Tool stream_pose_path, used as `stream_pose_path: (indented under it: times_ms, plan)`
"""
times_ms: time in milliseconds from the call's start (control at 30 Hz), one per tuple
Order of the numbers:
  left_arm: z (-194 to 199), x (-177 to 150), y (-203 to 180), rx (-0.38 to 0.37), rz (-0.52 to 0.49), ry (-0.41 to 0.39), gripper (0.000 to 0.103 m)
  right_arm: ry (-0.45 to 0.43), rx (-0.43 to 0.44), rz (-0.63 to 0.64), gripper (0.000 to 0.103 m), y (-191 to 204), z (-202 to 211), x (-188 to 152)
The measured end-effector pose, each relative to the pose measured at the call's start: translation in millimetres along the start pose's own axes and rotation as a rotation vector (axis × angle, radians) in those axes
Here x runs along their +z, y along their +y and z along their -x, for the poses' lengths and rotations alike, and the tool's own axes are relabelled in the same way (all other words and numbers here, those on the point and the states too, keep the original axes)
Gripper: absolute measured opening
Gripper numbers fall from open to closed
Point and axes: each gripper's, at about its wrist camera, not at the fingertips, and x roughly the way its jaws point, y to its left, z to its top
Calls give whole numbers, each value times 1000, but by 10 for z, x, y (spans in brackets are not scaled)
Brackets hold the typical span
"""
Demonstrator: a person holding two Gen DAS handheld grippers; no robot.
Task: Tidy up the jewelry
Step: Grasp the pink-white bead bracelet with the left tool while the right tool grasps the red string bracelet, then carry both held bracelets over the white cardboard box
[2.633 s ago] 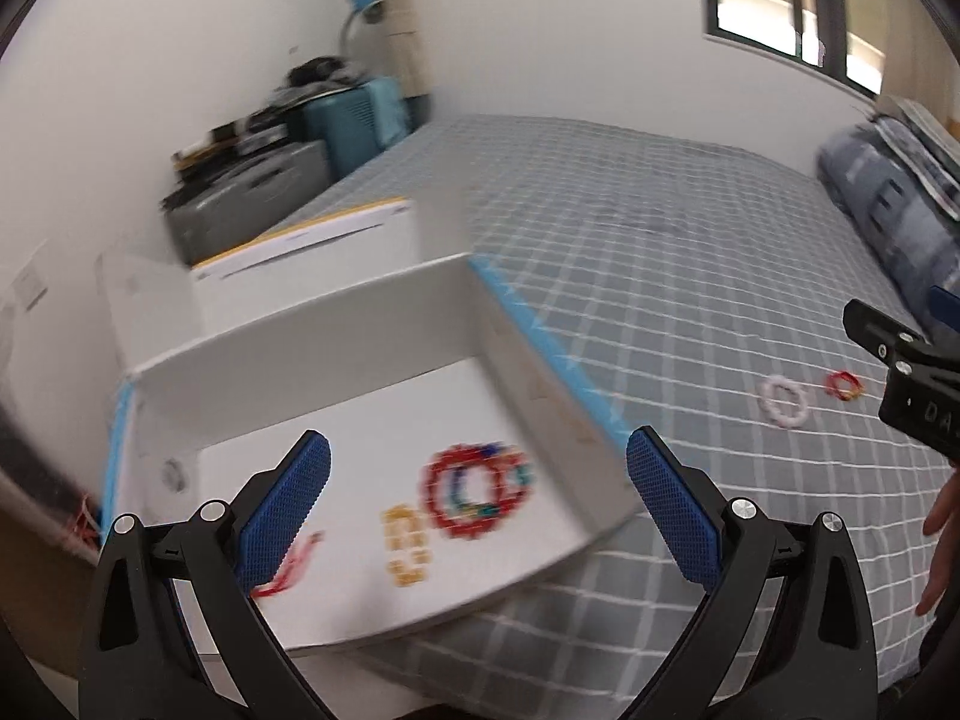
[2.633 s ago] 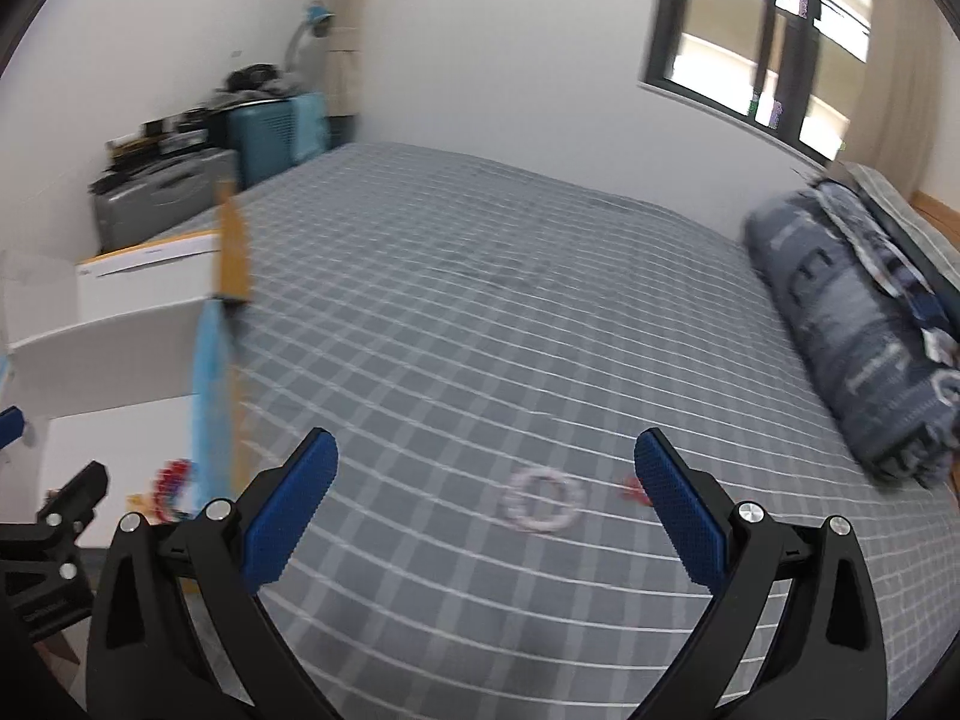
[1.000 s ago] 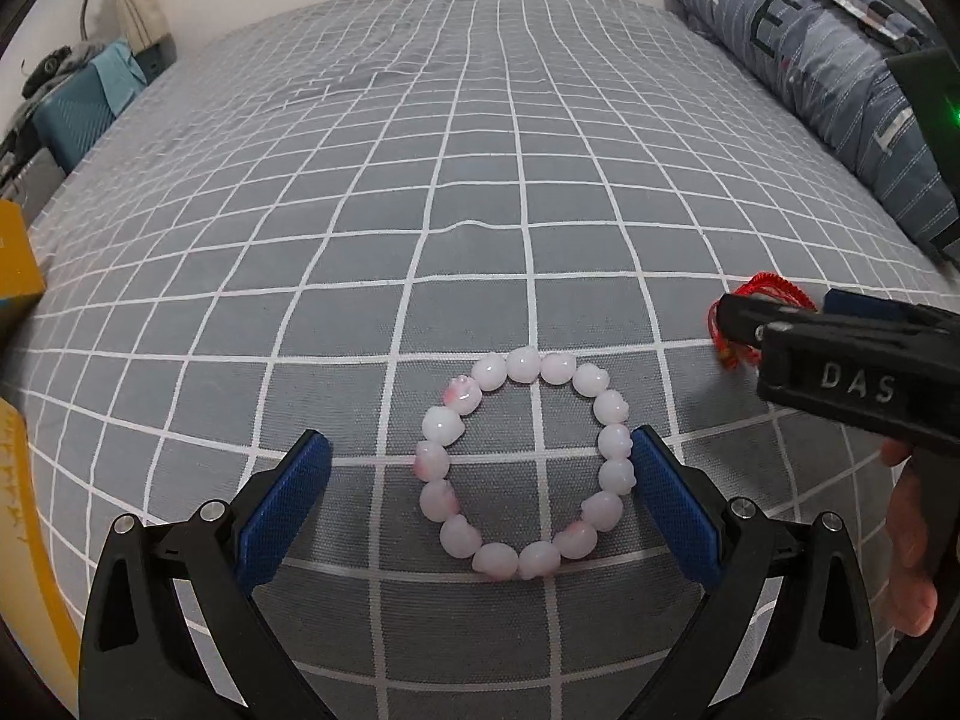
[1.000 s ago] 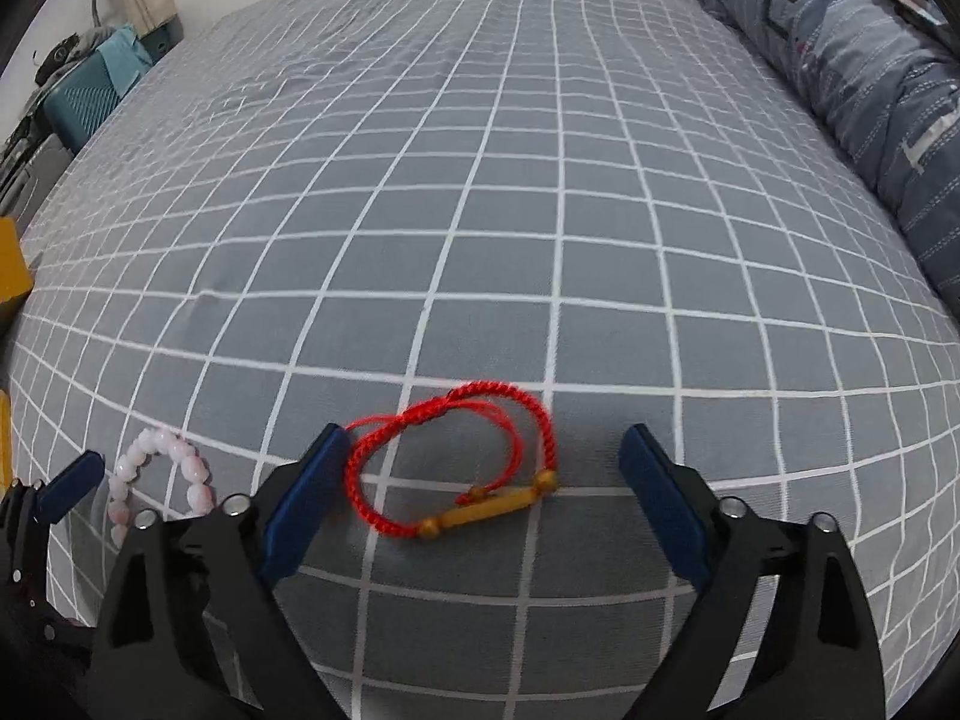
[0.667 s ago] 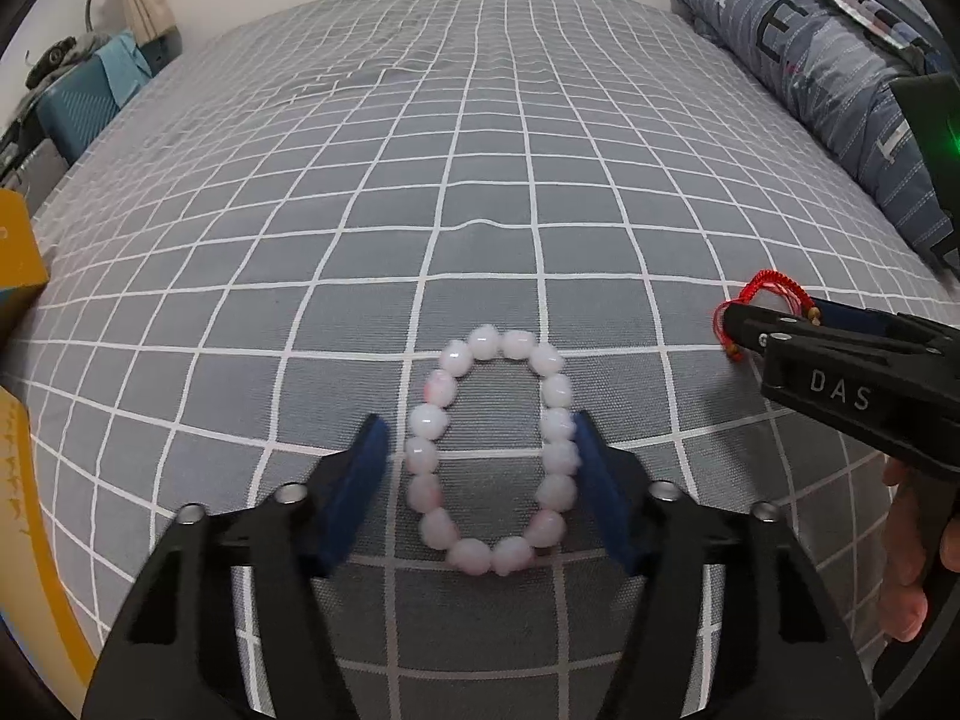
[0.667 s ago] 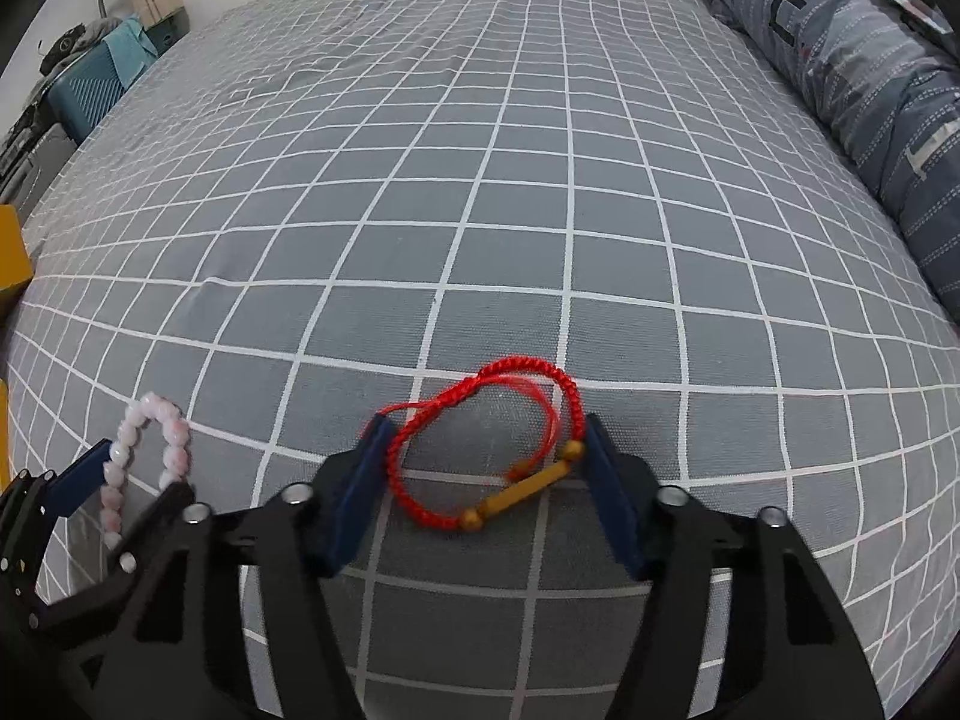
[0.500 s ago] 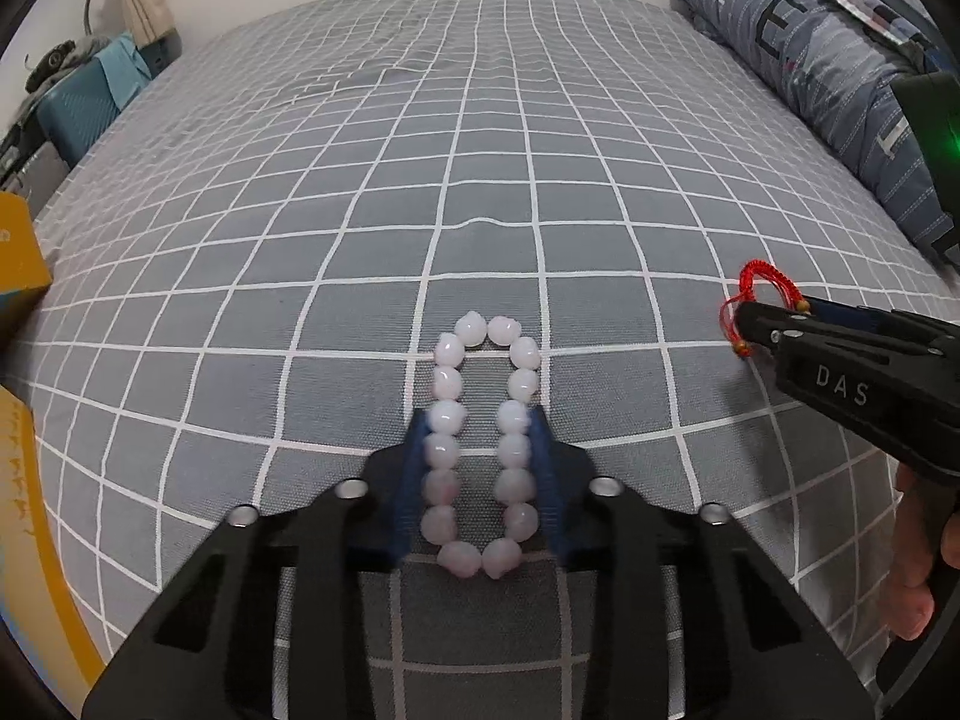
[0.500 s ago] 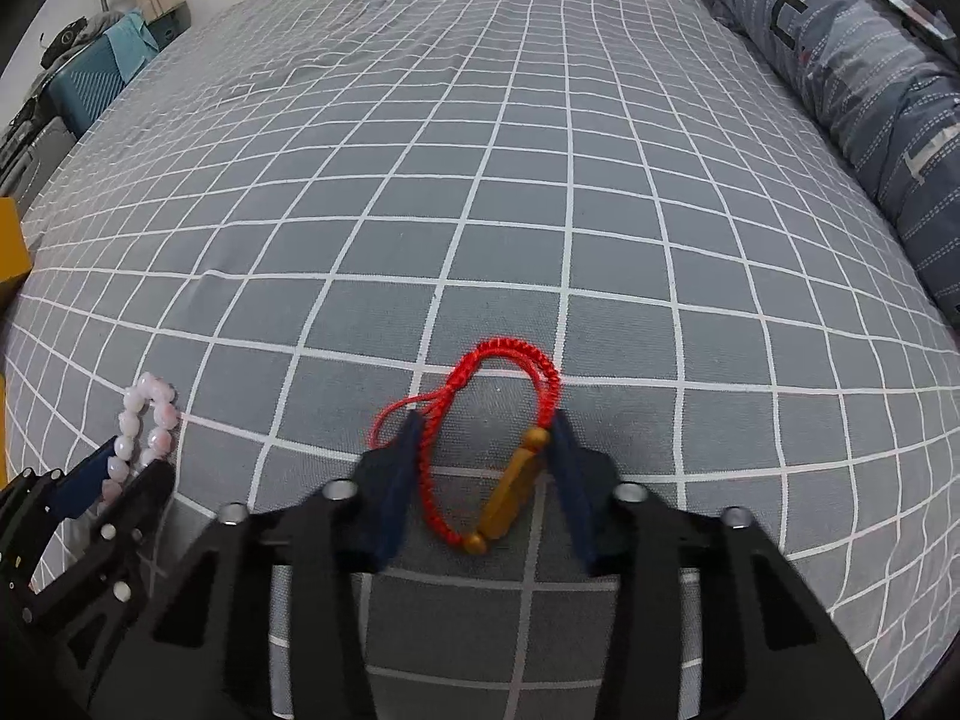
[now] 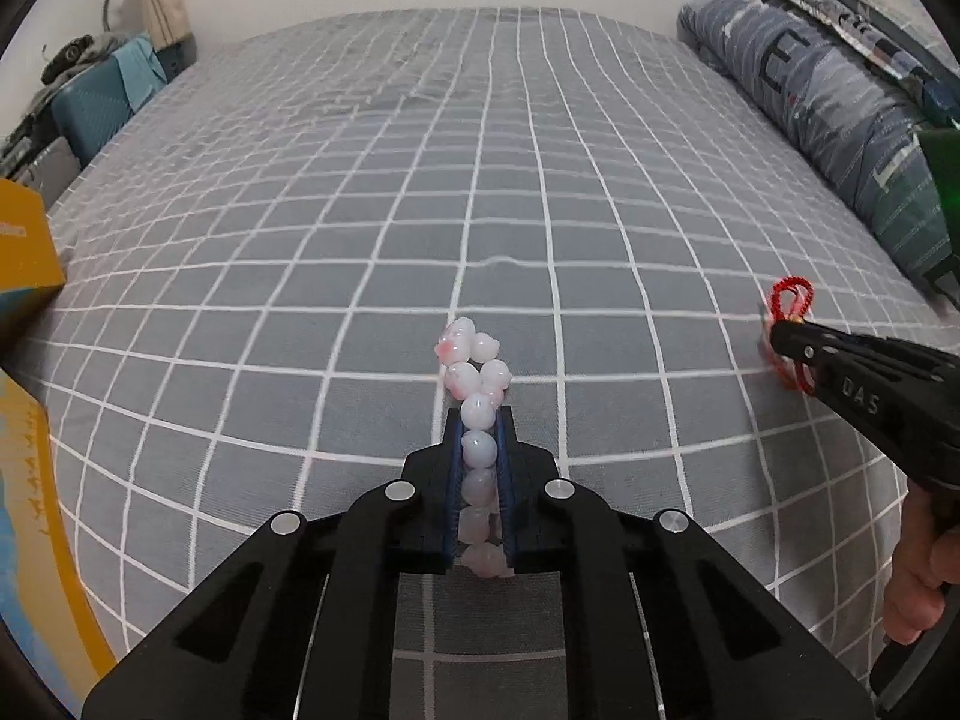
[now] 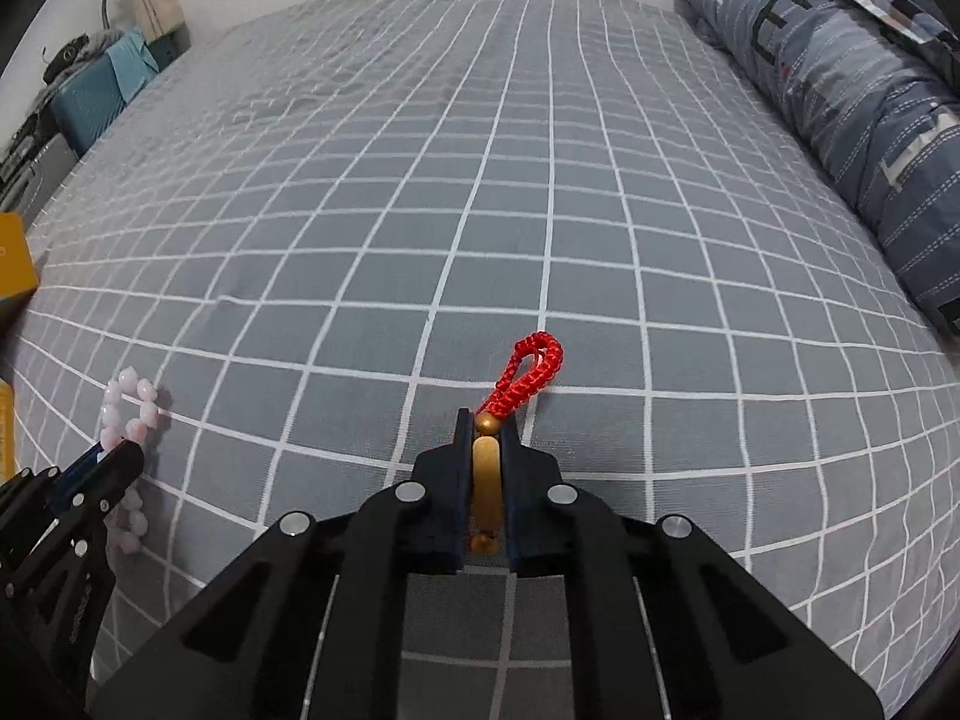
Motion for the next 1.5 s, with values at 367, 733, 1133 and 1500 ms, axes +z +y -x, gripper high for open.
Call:
stream_pose_path:
  times_ms: [367,733,1133,1500]
  plan:
    - [304,66,68,-19,22,-71,10,-133,-11,-9,8,20,424,-62]
    - [594,77,111,-34,24,-132,10,-233,-30,-8,8,93,783,-153]
    - [1072,24,260,-5,24,-197,10,-323,-33,34,8,348,1301,-282]
    - [1639,-83,558,29,60,-255,10,-362,8,65,8,677,1764,-368]
